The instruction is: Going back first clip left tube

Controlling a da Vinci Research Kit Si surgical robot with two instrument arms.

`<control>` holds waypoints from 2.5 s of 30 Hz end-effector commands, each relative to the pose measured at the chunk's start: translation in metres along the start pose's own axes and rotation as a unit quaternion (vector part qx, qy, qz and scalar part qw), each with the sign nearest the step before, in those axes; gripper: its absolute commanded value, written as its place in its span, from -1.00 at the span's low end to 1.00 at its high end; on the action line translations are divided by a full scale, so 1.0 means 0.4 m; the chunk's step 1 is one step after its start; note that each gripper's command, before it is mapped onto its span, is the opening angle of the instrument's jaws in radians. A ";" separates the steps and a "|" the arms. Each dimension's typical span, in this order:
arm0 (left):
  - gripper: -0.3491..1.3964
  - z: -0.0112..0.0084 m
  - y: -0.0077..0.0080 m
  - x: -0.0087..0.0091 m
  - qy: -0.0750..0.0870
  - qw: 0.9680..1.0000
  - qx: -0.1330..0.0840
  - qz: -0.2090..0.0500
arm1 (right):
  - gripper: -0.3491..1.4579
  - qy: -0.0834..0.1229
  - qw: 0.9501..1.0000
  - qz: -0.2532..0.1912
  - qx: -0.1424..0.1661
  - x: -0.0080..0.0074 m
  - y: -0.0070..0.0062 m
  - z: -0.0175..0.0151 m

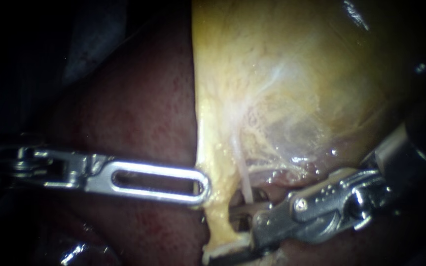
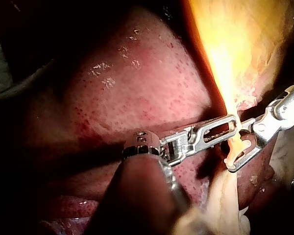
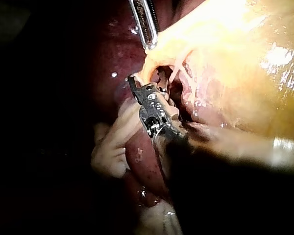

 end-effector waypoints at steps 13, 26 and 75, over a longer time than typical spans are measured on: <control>-1.00 -0.0001 -0.0002 0.0000 0.000 1.000 0.000 0.000 | -0.10 0.031 0.997 -0.057 0.045 -0.0023 0.0034 -0.0003; -1.00 -0.0001 -0.0002 0.0000 0.000 1.000 0.000 0.000 | -0.15 0.035 0.996 -0.070 0.031 -0.0007 0.0076 -0.0007; -1.00 -0.0007 0.0013 -0.0010 0.001 1.000 0.001 0.000 | -0.24 0.040 0.996 -0.064 0.036 0.0039 0.0037 -0.0110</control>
